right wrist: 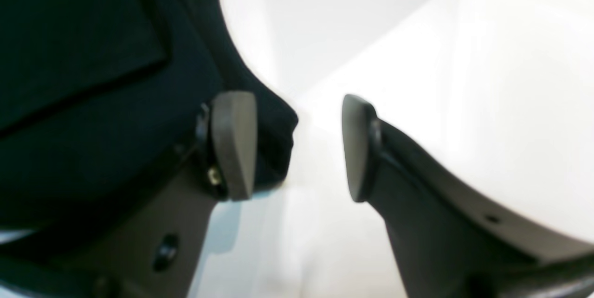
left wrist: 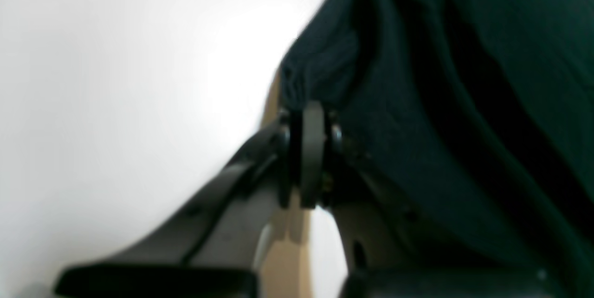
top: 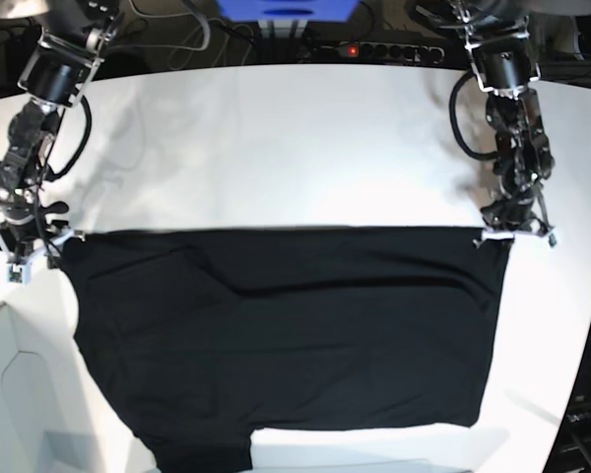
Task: Fold the T-shirt properly
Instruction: 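Carry the held shoulder edge over the shirt body toward the hem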
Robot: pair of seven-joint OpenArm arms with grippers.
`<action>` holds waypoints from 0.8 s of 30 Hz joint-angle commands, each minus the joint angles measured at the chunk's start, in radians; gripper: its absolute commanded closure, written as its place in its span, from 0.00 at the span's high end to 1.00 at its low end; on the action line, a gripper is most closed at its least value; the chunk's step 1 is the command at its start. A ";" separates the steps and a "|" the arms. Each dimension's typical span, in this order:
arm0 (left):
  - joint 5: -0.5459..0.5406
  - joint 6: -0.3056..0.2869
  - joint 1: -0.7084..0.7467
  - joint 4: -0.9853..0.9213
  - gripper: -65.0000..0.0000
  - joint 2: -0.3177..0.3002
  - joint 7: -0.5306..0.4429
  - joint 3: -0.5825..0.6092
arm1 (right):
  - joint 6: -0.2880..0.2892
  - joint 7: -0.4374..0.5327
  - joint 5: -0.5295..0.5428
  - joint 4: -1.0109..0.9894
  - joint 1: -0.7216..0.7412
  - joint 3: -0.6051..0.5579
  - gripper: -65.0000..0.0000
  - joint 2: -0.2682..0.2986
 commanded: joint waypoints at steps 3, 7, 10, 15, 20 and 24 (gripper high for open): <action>0.001 -0.001 0.009 0.047 0.00 -0.020 -0.017 -0.043 | 0.031 0.023 0.006 0.018 0.019 0.004 0.47 0.014; 0.001 -0.004 0.022 0.048 0.00 -0.020 -0.017 -0.070 | 0.069 0.020 0.006 0.020 0.000 0.001 0.47 -0.004; 0.001 -0.006 0.024 0.048 0.00 -0.020 -0.017 -0.070 | 0.071 0.020 0.006 0.069 -0.028 -0.001 0.47 -0.018; 0.001 -0.006 0.024 0.047 0.00 -0.020 -0.017 -0.070 | 0.072 0.020 0.007 0.210 -0.103 -0.042 0.47 -0.072; 0.001 -0.006 0.024 0.047 0.00 -0.020 -0.017 -0.072 | 0.071 0.026 0.007 0.188 -0.121 -0.087 0.47 -0.084; 0.001 -0.006 0.024 0.045 0.00 -0.020 -0.015 -0.078 | 0.068 0.028 0.006 0.113 -0.083 -0.087 0.47 -0.076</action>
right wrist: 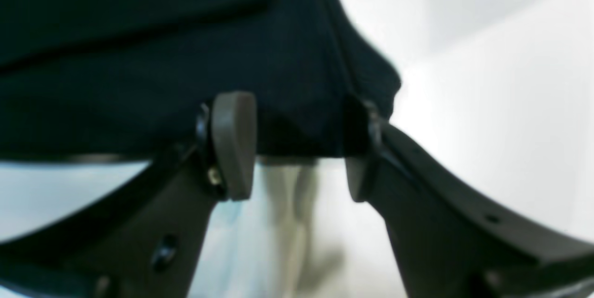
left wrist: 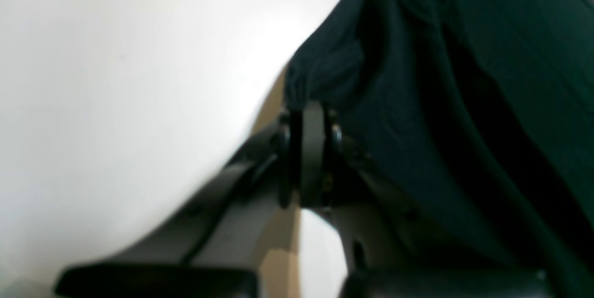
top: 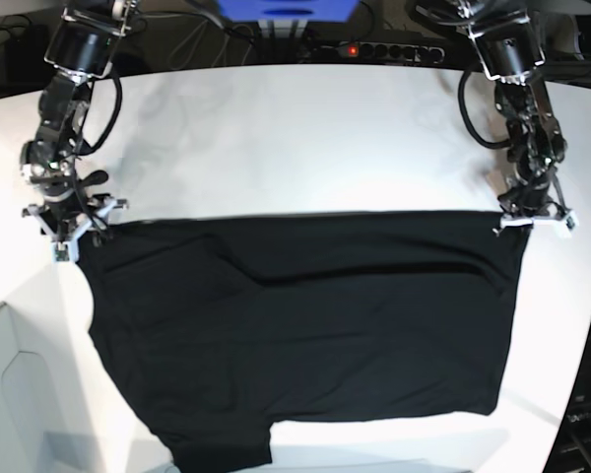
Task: Fold the T-shirt properly
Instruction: 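Carry the held shoulder edge over the shirt body toward the hem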
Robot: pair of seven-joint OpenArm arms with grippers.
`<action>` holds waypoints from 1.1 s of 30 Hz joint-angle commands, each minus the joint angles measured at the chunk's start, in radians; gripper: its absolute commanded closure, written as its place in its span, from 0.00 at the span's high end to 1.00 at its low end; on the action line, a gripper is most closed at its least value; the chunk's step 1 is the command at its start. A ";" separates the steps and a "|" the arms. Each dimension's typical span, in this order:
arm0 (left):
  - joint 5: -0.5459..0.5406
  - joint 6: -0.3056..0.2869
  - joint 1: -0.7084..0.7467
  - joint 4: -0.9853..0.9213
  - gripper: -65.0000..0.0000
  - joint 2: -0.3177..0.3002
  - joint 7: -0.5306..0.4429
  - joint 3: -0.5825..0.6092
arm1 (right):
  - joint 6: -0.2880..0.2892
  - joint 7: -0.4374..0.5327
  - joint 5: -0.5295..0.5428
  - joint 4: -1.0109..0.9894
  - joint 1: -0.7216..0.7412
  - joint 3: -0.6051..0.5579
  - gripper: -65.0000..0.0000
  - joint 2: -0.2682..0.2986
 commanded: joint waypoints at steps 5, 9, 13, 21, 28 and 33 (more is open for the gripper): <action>-0.002 -0.006 -0.010 0.015 0.00 -0.021 -0.020 -0.008 | -0.001 0.033 0.011 -0.009 0.048 0.039 0.47 0.035; -0.002 -0.006 -0.010 0.014 0.00 -0.021 -0.020 -0.008 | -0.001 0.033 0.011 -0.035 0.057 0.058 0.47 0.041; -0.002 -0.006 -0.010 0.014 0.00 -0.021 -0.020 -0.008 | -0.001 0.033 0.011 -0.101 0.057 0.053 0.47 0.043; 0.000 -0.006 -0.007 0.014 0.00 -0.021 -0.020 -0.008 | 0.002 0.033 0.011 -0.164 0.052 0.051 0.46 0.043; 0.000 -0.006 0.002 0.017 0.00 -0.021 -0.020 -0.008 | 0.005 0.033 0.011 -0.141 0.014 0.056 0.00 0.059; -0.002 -0.004 0.045 0.072 0.00 -0.021 -0.019 -0.008 | 0.005 0.033 0.011 -0.011 -0.078 0.061 0.00 0.058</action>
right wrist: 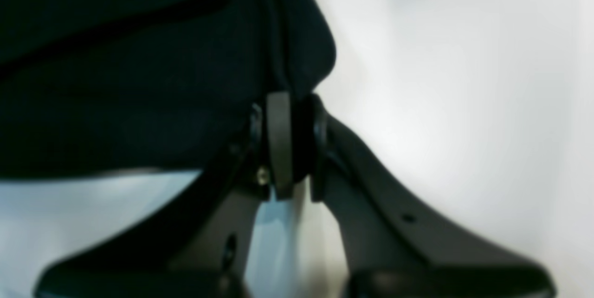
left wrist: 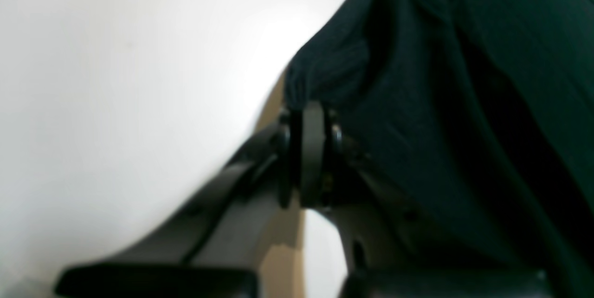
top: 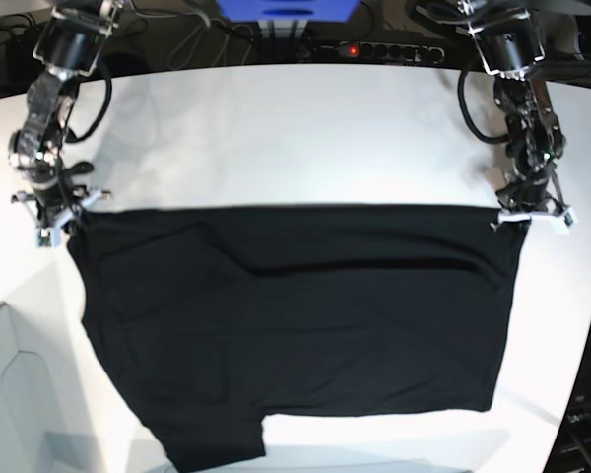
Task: Fold the T-shirt properly
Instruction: 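Carry the held shoulder edge over the shirt body toward the hem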
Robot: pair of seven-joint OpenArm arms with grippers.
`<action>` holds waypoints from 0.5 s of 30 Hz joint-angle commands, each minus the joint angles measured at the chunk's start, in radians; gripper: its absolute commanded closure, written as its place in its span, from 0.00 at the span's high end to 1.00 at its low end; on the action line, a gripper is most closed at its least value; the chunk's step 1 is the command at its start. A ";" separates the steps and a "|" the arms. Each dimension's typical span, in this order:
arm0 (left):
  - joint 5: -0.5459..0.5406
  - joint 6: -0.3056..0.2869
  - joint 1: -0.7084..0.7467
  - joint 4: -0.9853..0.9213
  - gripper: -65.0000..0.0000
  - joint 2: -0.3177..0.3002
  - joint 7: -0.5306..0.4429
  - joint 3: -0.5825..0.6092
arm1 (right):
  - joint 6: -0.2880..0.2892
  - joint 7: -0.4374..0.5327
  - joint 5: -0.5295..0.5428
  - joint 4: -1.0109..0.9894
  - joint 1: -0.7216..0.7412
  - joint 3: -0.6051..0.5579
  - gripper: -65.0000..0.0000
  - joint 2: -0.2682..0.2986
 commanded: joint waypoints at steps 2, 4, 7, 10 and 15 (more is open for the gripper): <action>0.003 0.003 0.024 0.074 0.00 -0.020 -0.022 -0.008 | -0.003 -0.022 -0.017 0.085 -0.034 0.007 0.00 0.012; 0.003 0.004 0.060 0.129 0.00 -0.020 -0.022 -0.008 | -0.003 -0.028 -0.017 0.161 -0.074 0.007 0.00 0.012; 0.001 0.004 0.110 0.181 0.00 -0.008 -0.022 -0.010 | -0.003 -0.028 -0.017 0.230 -0.118 0.009 0.00 0.012; 0.001 -0.002 0.153 0.215 0.00 0.018 -0.022 -0.068 | -0.003 -0.028 -0.017 0.282 -0.143 0.049 0.00 0.012; 0.001 -0.002 0.159 0.246 0.00 0.032 -0.022 -0.094 | -0.003 -0.029 -0.017 0.305 -0.115 0.062 0.00 0.024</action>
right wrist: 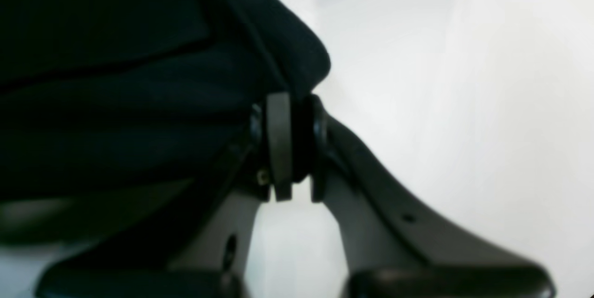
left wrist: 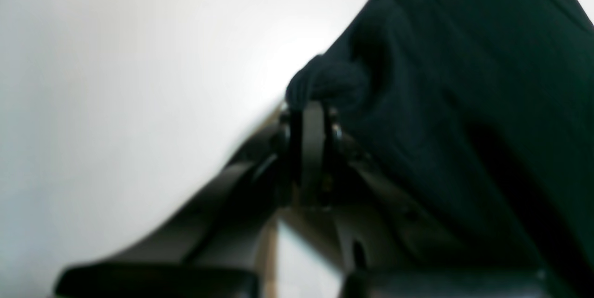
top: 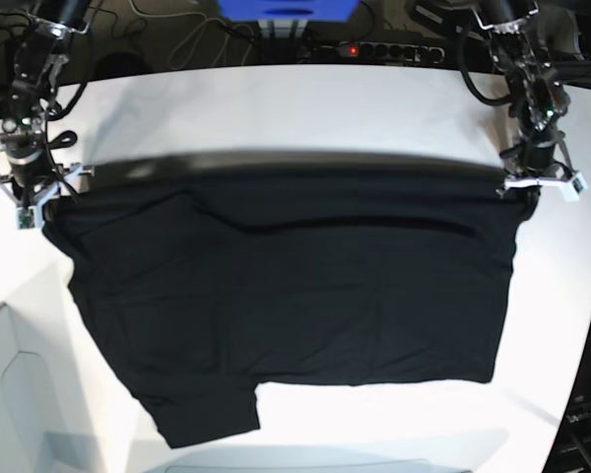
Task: Fold the T-shirt properly
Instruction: 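Carry the held shoulder edge over the shirt body toward the hem, then lay the folded edge down and open both grippers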
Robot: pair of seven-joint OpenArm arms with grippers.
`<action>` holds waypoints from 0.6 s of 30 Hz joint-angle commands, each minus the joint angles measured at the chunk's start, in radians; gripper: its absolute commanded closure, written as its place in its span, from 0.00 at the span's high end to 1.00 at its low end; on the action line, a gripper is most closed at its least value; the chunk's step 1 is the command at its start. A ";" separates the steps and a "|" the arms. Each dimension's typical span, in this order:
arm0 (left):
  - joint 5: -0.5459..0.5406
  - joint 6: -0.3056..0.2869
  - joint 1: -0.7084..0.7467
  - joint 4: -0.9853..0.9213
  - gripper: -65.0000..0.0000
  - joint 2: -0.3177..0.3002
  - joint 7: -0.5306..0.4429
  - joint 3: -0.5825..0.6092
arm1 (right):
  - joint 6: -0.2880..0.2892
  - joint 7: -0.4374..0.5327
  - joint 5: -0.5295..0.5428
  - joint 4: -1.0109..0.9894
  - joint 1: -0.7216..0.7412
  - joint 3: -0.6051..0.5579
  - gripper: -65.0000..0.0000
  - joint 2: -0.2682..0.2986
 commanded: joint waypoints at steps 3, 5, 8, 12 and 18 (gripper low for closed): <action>0.004 0.007 -0.057 0.036 0.00 -0.025 -0.033 -0.010 | -0.006 0.005 -0.004 0.014 0.078 0.006 0.00 0.043; 0.006 0.007 -0.097 0.043 0.00 -0.025 0.005 -0.013 | -0.006 -0.043 -0.004 0.014 0.147 0.004 0.00 0.052; 0.009 0.007 -0.184 0.055 0.00 -0.025 0.108 -0.016 | -0.006 -0.117 -0.004 0.019 0.260 0.004 0.00 0.052; 0.013 0.007 -0.266 0.089 0.00 -0.025 0.198 -0.016 | -0.006 -0.204 -0.004 0.013 0.395 0.004 0.00 0.077; 0.009 0.009 -0.287 0.121 0.00 -0.023 0.254 -0.017 | -0.006 -0.268 -0.004 0.021 0.435 0.007 0.00 0.080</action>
